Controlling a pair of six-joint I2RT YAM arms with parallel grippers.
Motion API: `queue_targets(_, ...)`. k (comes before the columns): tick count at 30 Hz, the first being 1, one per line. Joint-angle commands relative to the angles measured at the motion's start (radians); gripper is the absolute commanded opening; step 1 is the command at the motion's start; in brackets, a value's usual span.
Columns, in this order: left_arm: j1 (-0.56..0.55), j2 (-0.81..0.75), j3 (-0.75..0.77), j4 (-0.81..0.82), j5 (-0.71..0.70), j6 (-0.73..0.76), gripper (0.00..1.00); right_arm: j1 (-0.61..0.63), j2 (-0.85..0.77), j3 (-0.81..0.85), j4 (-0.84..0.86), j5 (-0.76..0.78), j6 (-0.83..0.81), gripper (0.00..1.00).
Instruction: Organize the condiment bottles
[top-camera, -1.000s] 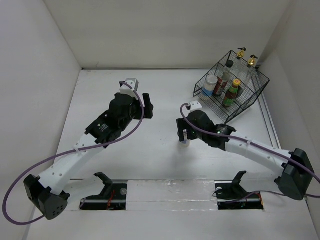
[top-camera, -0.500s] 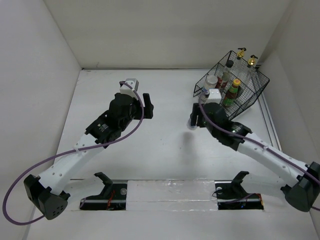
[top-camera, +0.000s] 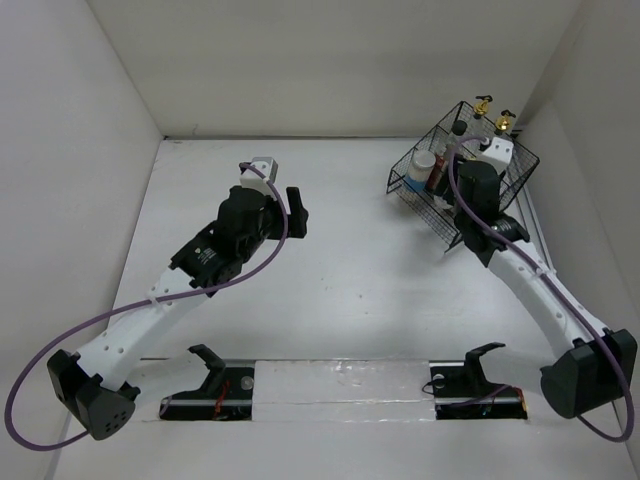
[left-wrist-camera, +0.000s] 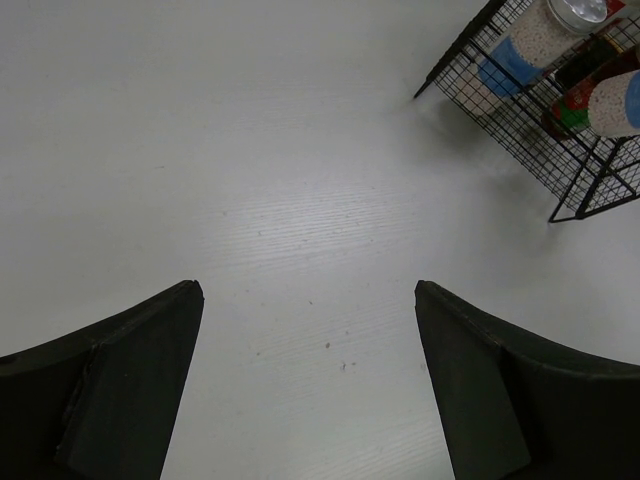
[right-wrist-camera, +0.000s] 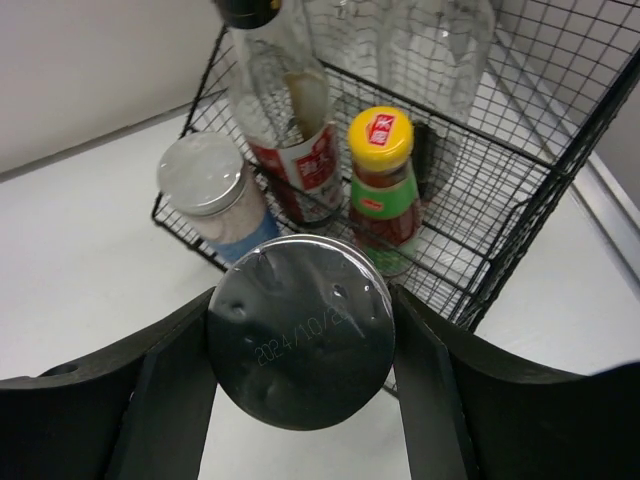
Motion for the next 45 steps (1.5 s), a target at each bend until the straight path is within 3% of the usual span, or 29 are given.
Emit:
queue_targets(1,0.002,-0.025,-0.004,0.028,0.008,0.003,0.84,-0.045,-0.005,0.064,0.172,-0.019,-0.013,0.57)
queue_targets(20,0.002,0.002,-0.004,0.019,0.017,0.003,0.85,-0.097,0.161,-0.008,0.163,-0.137,0.016,0.59)
queue_targets(35,0.002,0.002,0.005,0.009,0.017,0.003,0.90,-0.134,0.201,0.035,0.077,-0.159,0.034,0.87)
queue_targets(45,0.002,0.011,0.016,0.000,0.007,-0.006,0.92,-0.079,-0.021,0.087,0.046,-0.207,0.022,1.00)
